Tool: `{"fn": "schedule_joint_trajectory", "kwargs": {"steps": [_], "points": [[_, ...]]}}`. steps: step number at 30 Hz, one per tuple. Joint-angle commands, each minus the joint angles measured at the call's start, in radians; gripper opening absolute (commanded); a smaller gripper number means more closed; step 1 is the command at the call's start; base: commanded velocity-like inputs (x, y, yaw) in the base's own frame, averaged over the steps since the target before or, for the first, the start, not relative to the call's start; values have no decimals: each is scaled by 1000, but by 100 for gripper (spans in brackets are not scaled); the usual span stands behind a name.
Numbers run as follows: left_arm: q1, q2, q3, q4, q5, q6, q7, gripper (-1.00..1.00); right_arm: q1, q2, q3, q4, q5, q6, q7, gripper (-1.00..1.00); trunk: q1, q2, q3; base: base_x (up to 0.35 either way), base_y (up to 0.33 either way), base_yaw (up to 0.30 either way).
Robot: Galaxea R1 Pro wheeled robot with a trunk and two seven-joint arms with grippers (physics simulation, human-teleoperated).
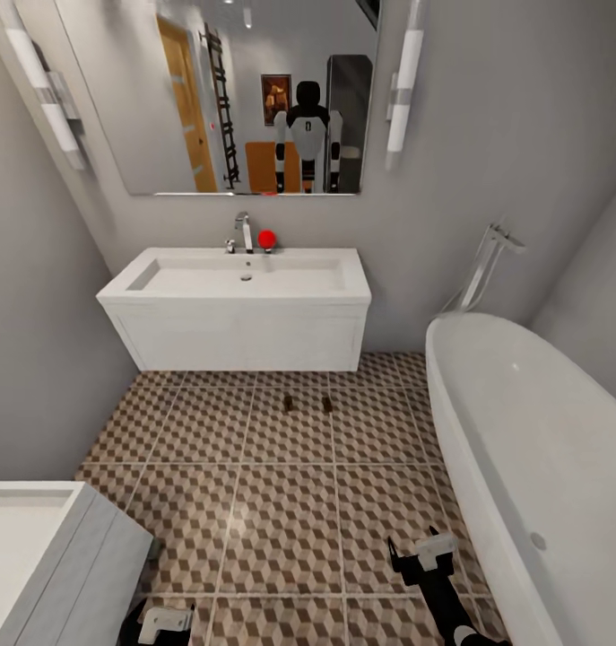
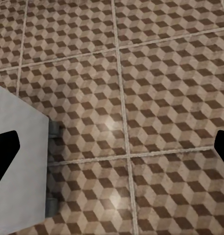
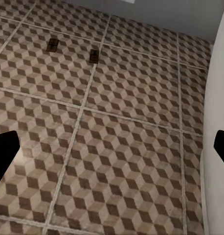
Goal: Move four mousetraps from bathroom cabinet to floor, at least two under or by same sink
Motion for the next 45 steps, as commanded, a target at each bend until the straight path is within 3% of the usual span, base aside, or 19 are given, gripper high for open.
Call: {"fn": "schedule_joint_trajectory", "kwargs": {"steps": [1, 26, 45], "points": [[-1, 0, -9, 0, 10, -3, 1, 100, -1, 0, 8, 1, 5, -1, -10, 100, -4, 6, 4, 0, 0, 0], [-1, 0, -9, 1, 10, -3, 1, 100, -1, 0, 8, 1, 5, -1, -10, 100, -99, 181, 122, 0, 0, 0], [-1, 0, -9, 1, 10, -3, 1, 100, -1, 0, 8, 1, 5, -1, -10, 100, -99, 181, 153, 0, 0, 0]]}}
